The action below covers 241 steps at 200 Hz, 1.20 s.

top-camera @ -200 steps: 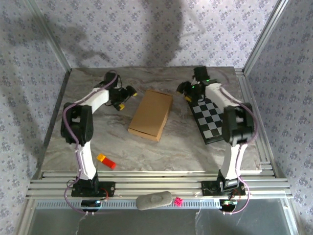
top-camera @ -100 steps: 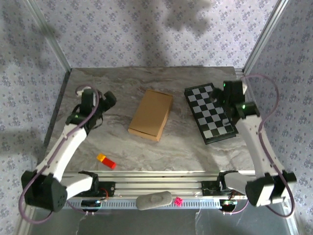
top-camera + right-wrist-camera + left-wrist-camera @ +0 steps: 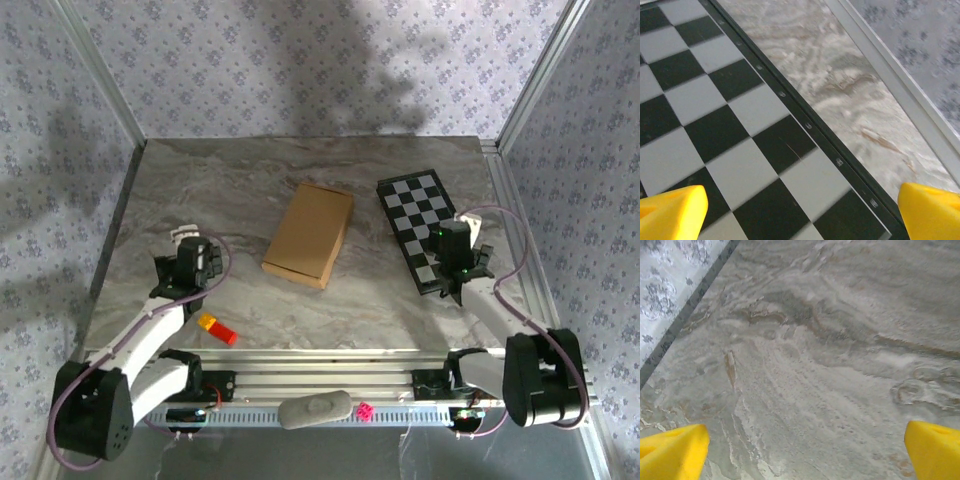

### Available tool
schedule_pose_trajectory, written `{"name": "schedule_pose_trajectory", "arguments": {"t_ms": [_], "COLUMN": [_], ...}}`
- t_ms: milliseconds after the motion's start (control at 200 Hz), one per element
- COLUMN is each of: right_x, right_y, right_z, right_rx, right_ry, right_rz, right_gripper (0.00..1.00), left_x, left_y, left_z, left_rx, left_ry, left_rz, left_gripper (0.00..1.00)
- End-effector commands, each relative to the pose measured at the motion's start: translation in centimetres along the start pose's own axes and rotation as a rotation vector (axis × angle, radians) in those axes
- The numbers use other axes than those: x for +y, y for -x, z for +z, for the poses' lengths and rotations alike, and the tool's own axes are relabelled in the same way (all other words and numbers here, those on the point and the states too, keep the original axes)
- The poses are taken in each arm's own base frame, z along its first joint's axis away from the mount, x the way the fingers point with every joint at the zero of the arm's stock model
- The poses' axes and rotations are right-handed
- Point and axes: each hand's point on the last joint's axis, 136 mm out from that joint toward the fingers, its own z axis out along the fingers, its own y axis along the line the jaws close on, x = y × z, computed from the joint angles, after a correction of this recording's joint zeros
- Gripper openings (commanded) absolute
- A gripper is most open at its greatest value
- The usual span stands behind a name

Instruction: Fold the paper box

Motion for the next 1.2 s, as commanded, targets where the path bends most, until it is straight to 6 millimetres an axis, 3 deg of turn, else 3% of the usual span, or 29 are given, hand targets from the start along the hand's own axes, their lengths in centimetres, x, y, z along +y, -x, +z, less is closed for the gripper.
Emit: {"name": "schedule_pose_trajectory", "arguments": {"t_ms": [0,155,255,280,345,430,485,605,705,1199], "right_x": [2.5,4.5,4.1,3.9,2.9,4.3,4.1,3.3,3.1,3.2], "right_y": [3.2,2.7,2.6,3.1,2.4,1.9,1.7,0.9,1.1,1.1], "right_z": [1.0,3.8,4.8,4.9,6.1,5.6,5.2,4.5,5.5,5.6], "right_rx": [-0.166,-0.102,-0.123,-0.15,-0.106,-0.141,-0.187,-0.242,-0.201,-0.196], "right_ry": [0.161,0.197,0.227,0.238,0.273,0.339,0.341,0.325,0.228,0.242], "right_rz": [-0.002,-0.127,-0.156,-0.135,-0.061,-0.103,-0.093,-0.069,-0.09,-0.084], "right_gripper": [1.0,1.0,1.0,1.0,1.0,1.0,0.99,1.0,0.99,1.0], "left_x": [-0.2,0.0,-0.7,-1.0,-1.8,-2.4,-3.5,-2.6,-2.3,-2.4], "left_y": [2.6,2.5,4.2,4.5,5.3,4.6,4.1,4.1,4.0,4.0], "left_z": [1.8,4.3,5.5,5.9,6.9,8.6,8.4,8.3,8.5,8.5], "left_rx": [-0.095,-0.105,-0.174,-0.187,-0.193,-0.199,-0.244,-0.248,-0.236,-0.234], "left_ry": [-0.062,-0.085,-0.137,-0.15,-0.18,-0.196,-0.247,-0.206,-0.189,-0.191], "left_rz": [-0.099,-0.13,-0.14,-0.138,-0.091,-0.086,-0.058,-0.087,-0.095,-0.092], "left_gripper": [1.0,1.0,1.0,1.0,1.0,1.0,1.0,1.0,1.0,1.0]}}
